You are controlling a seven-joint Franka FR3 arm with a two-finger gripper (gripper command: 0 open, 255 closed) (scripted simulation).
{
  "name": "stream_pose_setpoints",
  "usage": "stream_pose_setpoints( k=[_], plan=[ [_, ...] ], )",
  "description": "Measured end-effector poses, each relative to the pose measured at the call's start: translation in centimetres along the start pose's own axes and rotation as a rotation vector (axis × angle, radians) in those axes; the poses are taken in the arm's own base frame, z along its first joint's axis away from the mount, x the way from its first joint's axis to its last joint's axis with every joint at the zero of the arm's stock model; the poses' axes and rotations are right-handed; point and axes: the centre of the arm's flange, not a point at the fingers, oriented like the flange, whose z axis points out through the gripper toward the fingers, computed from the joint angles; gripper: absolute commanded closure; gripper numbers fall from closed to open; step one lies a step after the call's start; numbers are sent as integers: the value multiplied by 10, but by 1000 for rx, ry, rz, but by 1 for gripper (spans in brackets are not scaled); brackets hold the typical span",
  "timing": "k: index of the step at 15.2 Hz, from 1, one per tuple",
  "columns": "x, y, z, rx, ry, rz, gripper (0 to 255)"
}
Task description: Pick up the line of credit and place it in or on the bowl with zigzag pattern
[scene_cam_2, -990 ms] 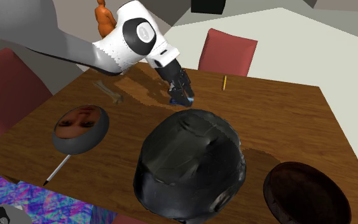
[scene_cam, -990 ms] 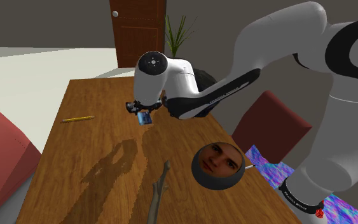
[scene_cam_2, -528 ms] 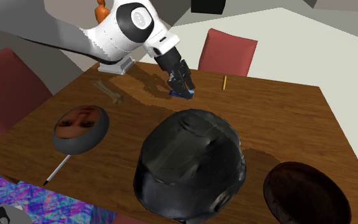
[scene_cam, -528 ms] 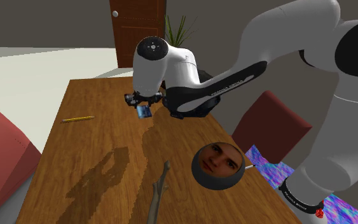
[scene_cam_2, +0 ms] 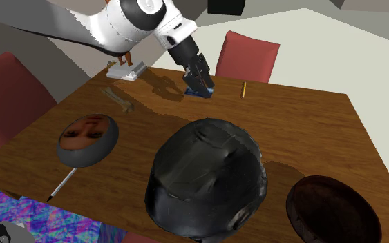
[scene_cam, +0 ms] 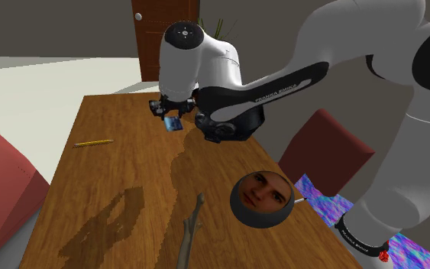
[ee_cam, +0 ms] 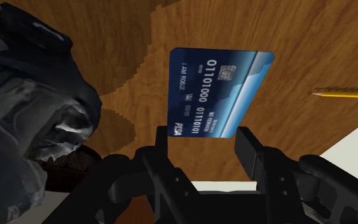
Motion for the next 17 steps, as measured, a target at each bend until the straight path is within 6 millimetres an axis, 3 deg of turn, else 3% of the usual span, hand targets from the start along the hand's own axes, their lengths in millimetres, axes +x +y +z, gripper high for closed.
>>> stream_pose_setpoints(
  k=[17],
  plan=[
    [156, 123, 90, -1, 0, 1, 255]
  ],
)
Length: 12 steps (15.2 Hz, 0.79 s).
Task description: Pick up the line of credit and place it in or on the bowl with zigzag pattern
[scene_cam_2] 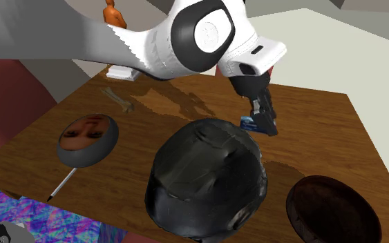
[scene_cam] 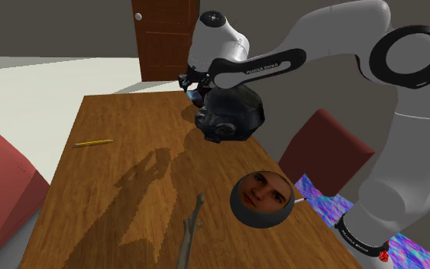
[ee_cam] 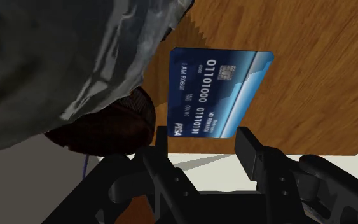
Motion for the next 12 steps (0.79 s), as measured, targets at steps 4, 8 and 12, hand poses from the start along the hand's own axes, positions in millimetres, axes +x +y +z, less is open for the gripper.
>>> stream_pose_setpoints(
  k=[4, 8, 12],
  plan=[
    [36, 34, 20, 0, 0, 0, 255],
    [71, 64, 41, 0, 0, 0, 255],
    [107, 94, 65, 1, 0, 0, 255]
  ],
)
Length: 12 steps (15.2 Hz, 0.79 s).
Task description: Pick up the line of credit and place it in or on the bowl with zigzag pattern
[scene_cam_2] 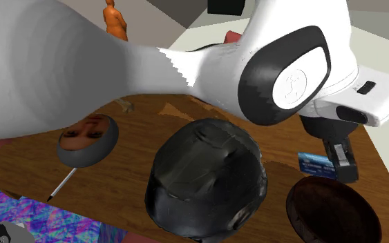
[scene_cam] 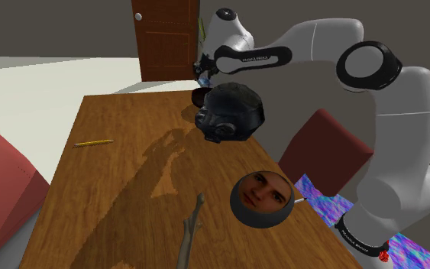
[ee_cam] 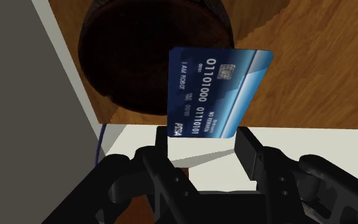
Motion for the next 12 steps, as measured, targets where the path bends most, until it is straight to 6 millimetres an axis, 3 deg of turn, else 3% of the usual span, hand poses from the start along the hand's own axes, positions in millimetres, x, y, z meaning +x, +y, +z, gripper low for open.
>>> stream_pose_setpoints(
  k=[4, 12],
  plan=[
    [39, 27, 19, 0, 1, 0, 255],
    [27, 37, 59, -1, 0, -1, 255]
  ],
)
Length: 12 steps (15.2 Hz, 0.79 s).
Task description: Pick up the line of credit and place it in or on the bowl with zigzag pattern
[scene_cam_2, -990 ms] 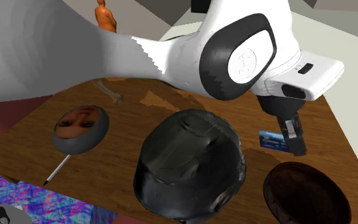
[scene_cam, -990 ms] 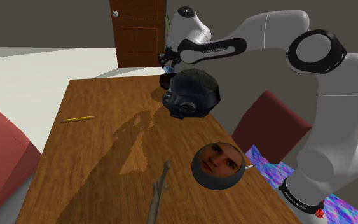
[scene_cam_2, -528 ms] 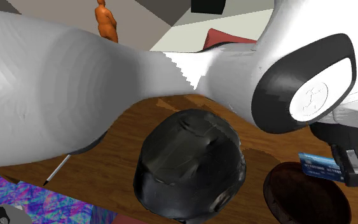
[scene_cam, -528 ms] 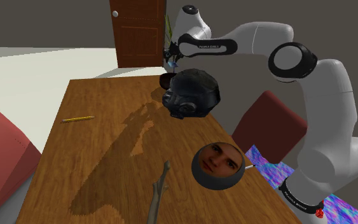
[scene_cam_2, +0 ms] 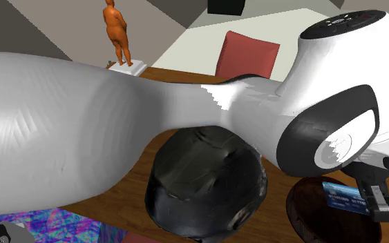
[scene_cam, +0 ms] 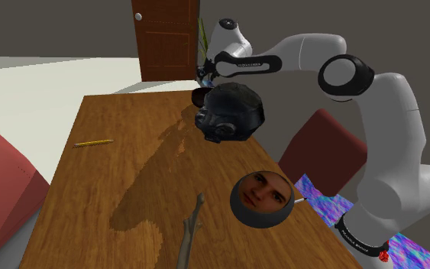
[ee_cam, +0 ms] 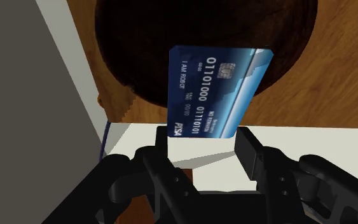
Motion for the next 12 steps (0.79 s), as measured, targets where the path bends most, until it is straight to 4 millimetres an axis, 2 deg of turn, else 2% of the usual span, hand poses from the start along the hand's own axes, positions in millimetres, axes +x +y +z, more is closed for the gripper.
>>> stream_pose_setpoints(
  k=[2, 8, 9, 10, 12],
  plan=[
    [-6, -1, 9, 0, 0, 0, 255],
    [-3, -4, 2, 24, 47, 28, 255],
    [-4, 1, -2, 48, 41, 62, 255],
    [-5, 1, 2, 58, 27, 82, 255],
    [-2, 2, 1, 29, 48, 46, 255]
  ],
)
